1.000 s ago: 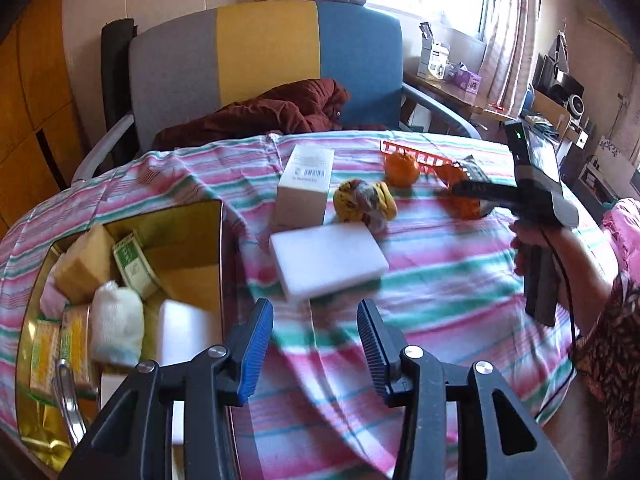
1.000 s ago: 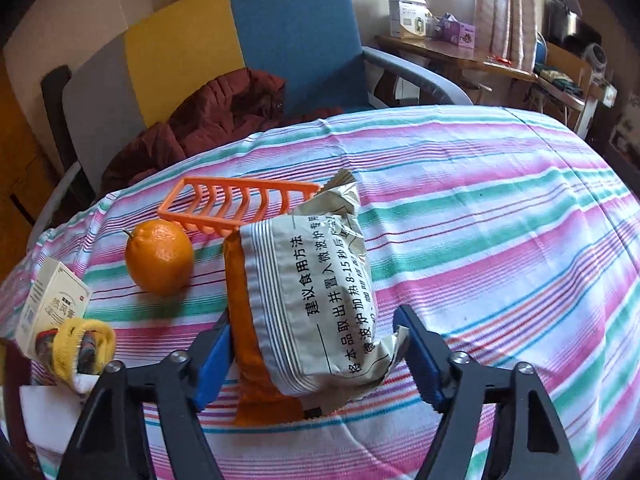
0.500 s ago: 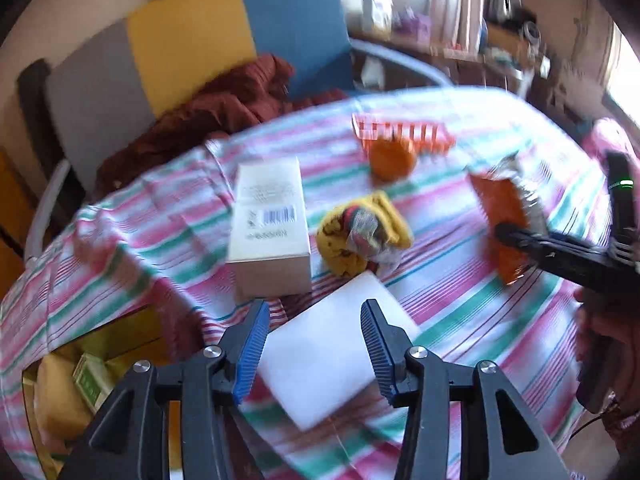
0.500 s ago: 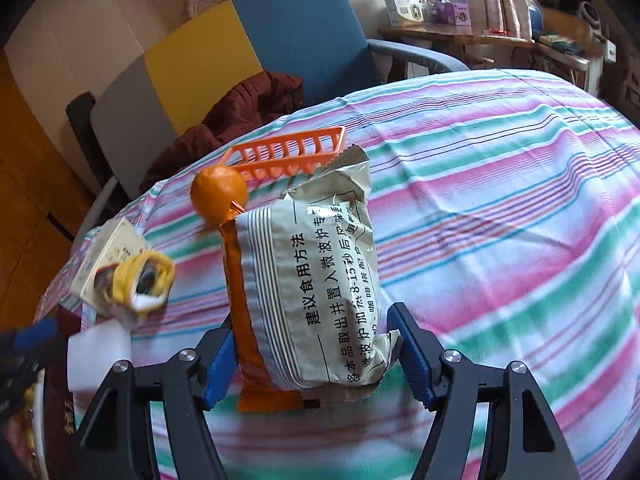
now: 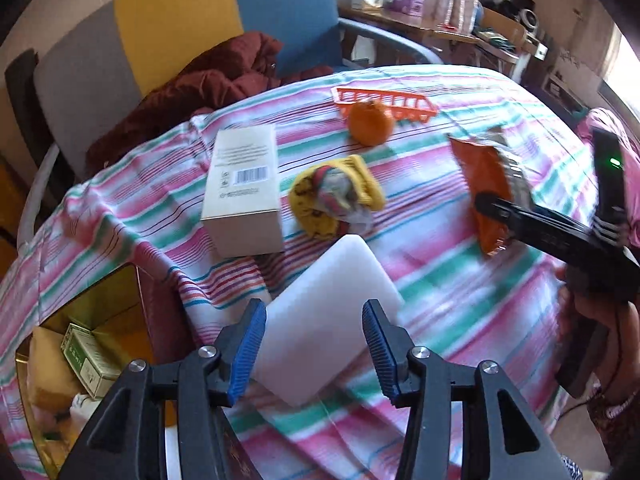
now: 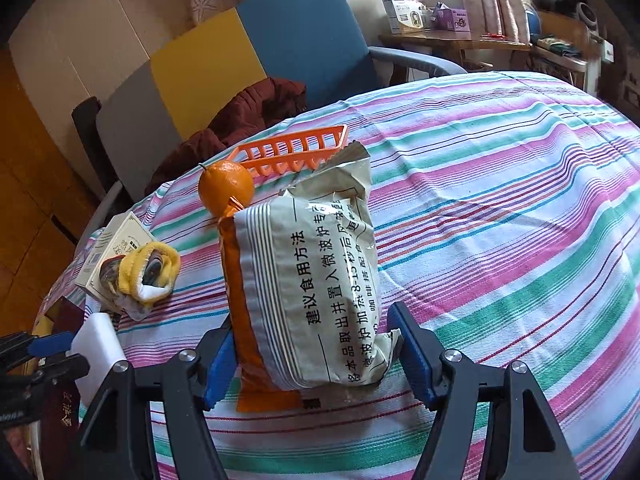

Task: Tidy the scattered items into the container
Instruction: 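Carry the snack bag and white eraser over the gold tray with both tools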

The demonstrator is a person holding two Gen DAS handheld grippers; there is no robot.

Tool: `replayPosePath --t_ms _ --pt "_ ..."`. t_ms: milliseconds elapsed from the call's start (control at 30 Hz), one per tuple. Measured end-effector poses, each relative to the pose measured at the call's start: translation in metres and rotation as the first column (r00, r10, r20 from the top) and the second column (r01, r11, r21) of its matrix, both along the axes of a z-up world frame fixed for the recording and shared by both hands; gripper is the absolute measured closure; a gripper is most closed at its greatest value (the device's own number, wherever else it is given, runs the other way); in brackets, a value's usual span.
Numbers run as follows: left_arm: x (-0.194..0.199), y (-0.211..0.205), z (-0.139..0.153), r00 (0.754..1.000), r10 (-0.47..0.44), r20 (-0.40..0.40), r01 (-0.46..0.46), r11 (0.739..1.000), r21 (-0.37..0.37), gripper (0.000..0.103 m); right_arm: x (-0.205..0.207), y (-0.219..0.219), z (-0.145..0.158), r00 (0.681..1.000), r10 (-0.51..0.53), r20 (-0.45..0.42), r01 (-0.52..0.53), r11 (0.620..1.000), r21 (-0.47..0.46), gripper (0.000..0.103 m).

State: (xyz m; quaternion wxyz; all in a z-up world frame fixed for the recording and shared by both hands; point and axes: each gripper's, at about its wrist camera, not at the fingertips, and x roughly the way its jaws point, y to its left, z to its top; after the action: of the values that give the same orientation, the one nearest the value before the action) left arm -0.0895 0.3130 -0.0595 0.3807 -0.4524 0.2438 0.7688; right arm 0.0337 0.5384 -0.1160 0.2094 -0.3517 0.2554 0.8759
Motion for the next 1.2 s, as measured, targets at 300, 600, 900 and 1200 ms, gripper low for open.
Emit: replayPosePath --t_ms 300,600,900,1200 --pt "0.059 -0.018 0.015 0.995 -0.096 0.003 0.096 0.995 0.022 0.053 0.000 -0.001 0.001 1.000 0.000 -0.005 0.000 1.000 0.003 0.032" --pt "0.067 -0.034 0.015 0.996 -0.079 -0.031 0.081 0.994 0.070 0.052 0.000 -0.001 0.001 1.000 0.001 -0.009 -0.001 1.000 0.001 0.032" --pt "0.064 0.009 -0.014 0.940 -0.330 -0.081 0.318 0.938 -0.135 0.052 0.000 -0.001 0.001 1.000 0.003 -0.011 -0.003 1.000 0.004 0.032" --pt "0.055 0.011 -0.025 0.889 -0.448 0.096 0.458 0.877 -0.149 0.037 0.001 -0.001 0.000 1.000 0.003 -0.017 -0.004 1.000 -0.003 0.031"
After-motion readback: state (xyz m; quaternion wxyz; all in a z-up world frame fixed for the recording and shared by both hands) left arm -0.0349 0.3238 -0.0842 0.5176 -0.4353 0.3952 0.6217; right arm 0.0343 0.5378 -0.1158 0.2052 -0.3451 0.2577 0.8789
